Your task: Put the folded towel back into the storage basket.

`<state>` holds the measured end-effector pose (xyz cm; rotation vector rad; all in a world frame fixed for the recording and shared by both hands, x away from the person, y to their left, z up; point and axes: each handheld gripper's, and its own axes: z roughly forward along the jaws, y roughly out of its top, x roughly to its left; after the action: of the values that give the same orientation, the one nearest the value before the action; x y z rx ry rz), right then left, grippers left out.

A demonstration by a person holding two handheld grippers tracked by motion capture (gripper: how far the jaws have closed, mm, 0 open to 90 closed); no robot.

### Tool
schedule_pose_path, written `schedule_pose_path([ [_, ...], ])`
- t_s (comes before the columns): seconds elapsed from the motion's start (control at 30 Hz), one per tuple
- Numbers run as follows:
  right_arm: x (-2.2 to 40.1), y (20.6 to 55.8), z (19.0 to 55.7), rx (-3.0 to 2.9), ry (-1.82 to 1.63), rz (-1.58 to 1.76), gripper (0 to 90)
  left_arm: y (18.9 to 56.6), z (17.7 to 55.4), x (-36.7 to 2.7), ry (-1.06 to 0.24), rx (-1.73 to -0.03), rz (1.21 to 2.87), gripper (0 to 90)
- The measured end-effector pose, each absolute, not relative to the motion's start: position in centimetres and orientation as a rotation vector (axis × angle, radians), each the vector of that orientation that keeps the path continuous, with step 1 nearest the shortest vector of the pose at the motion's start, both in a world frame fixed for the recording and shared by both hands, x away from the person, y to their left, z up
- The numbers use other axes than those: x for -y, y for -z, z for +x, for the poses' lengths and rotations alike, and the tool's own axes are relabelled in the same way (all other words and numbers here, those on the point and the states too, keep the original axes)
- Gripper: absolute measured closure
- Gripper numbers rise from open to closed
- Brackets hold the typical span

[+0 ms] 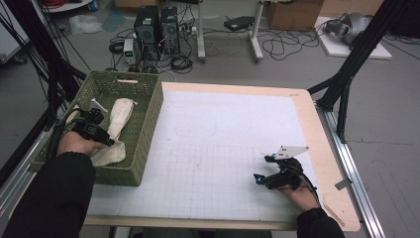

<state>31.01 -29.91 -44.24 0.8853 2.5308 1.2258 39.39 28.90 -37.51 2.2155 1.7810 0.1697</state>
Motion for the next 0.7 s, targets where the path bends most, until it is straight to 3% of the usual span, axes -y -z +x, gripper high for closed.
schedule_pose_path([
  [0.3, 29.8, 44.2, 30.9, -2.529, -1.233, 0.878, 12.1, 38.8, 40.4, -28.2, -0.140, -1.789, 1.970, 86.0],
  [0.5, 29.8, 44.1, 30.9, -2.532, -1.236, 0.871, 12.2, 40.4, 40.8, -27.9, -0.060, -1.819, 2.001, 69.4],
  [0.7, 29.8, 44.1, 30.8, -2.530, -1.240, 0.878, 12.2, 39.2, 40.3, -27.9, -0.124, -1.765, 2.070, 66.1],
])
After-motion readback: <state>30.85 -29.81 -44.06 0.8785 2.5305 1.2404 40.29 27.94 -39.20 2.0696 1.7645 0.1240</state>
